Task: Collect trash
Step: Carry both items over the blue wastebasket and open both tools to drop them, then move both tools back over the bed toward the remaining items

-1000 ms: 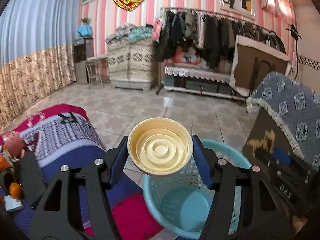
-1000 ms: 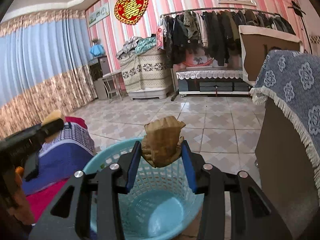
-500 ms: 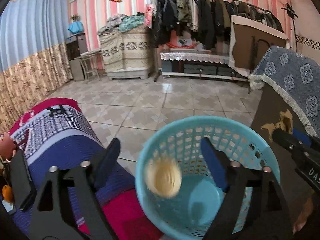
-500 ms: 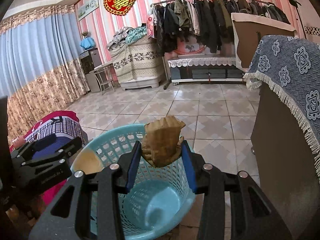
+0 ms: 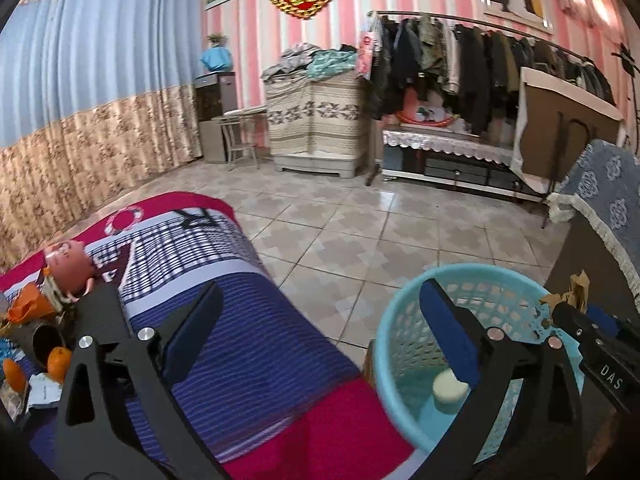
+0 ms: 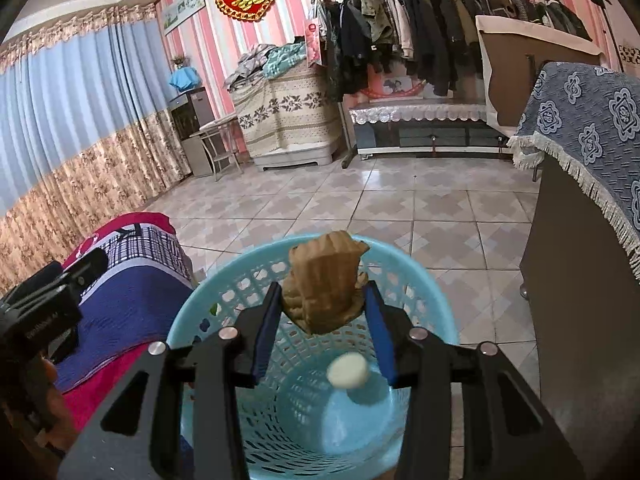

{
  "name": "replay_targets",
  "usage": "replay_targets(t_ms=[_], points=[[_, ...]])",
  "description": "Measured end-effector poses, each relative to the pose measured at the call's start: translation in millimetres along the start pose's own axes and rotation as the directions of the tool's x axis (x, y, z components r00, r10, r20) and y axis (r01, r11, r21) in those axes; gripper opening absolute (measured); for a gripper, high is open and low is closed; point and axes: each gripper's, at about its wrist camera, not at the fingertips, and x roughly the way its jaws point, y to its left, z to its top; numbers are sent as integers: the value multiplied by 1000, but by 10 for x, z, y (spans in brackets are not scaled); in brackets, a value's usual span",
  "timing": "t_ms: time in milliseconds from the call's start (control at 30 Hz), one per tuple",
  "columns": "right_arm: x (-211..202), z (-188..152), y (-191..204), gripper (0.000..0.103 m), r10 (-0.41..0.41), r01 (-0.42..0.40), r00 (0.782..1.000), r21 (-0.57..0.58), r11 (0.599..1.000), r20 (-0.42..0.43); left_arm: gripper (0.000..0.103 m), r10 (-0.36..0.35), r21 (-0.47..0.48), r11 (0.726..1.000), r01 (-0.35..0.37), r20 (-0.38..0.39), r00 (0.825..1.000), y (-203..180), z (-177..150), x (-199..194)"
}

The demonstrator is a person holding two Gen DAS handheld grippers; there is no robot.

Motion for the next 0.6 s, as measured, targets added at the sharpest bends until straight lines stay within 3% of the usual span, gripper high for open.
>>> replay_targets(t_ms=[100, 167, 333, 600], points=[[8, -5, 55, 52, -6, 6, 1000, -12, 1000, 0, 95, 8, -28, 1000, -9, -7, 1000, 104, 7, -3], [-4, -19, 94, 75, -11, 12, 1000, -17, 1000, 6, 95, 8, -48, 999, -8, -10, 1000, 169, 16, -8], [-41, -1, 190, 84, -24, 25, 999, -27, 999, 29, 95, 12, -51, 999, -13, -5, 1000, 217, 11, -36], [-94, 24, 277, 86, -25, 27, 999, -52, 998, 31, 95, 12, -75, 997, -11, 11, 1000, 356, 90, -199]])
